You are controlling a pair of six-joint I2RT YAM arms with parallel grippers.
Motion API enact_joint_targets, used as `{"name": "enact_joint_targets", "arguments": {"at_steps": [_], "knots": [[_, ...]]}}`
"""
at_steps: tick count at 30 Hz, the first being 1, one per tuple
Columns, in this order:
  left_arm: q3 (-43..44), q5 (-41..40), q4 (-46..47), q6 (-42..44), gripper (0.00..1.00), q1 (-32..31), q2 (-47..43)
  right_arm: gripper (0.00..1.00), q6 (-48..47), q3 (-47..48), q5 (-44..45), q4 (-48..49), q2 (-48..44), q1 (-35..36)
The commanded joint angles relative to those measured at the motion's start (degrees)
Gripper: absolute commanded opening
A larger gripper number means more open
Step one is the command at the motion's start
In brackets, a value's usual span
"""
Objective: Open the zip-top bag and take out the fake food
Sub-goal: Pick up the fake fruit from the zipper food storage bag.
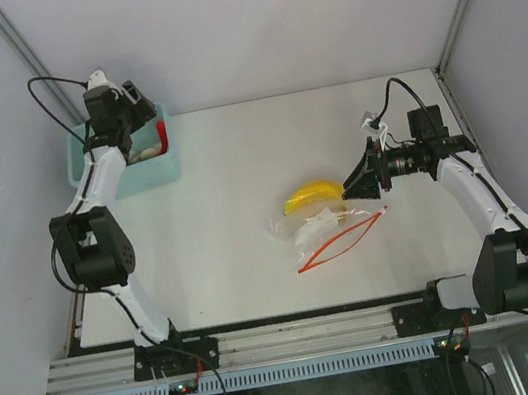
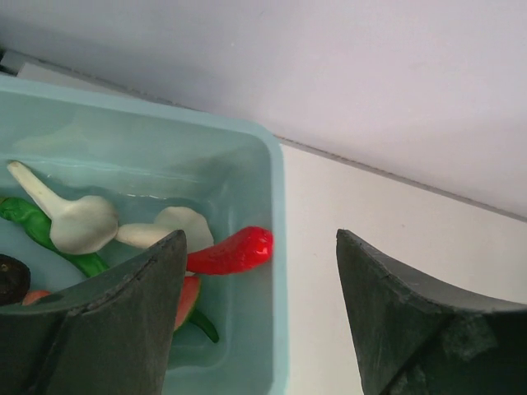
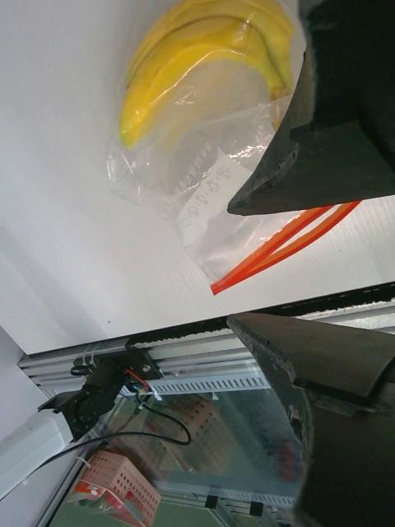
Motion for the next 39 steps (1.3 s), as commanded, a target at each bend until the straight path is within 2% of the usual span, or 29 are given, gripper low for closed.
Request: {"name": "enact_joint_targets", "arguments": {"at_steps": [1,25,32,39], "knots": [[-4.9,3.4,6.4,0.6,0.77,0.4,-7.9,0.5,-1.1,-0.5,-1.0,1.0,-1.3,-0.3],[-23.7,14.7,14.9,-8.6,0.75,-0.7,-22.5,0.5,-2.3,-1.8,-0.8,0.8,-2.3,0.0],[-29.2,16.3,17.5,-9.0,0.75,-5.4,-25.4,0.5,-7.0,-2.8,0.7,-2.0,-3.5,1.0],[-32.2,17.0,19.8,-6.4,0.75,-13.4,-25.2,0.49,-18.8,-3.3,4.1,-9.3,-4.8,4.2]]}}
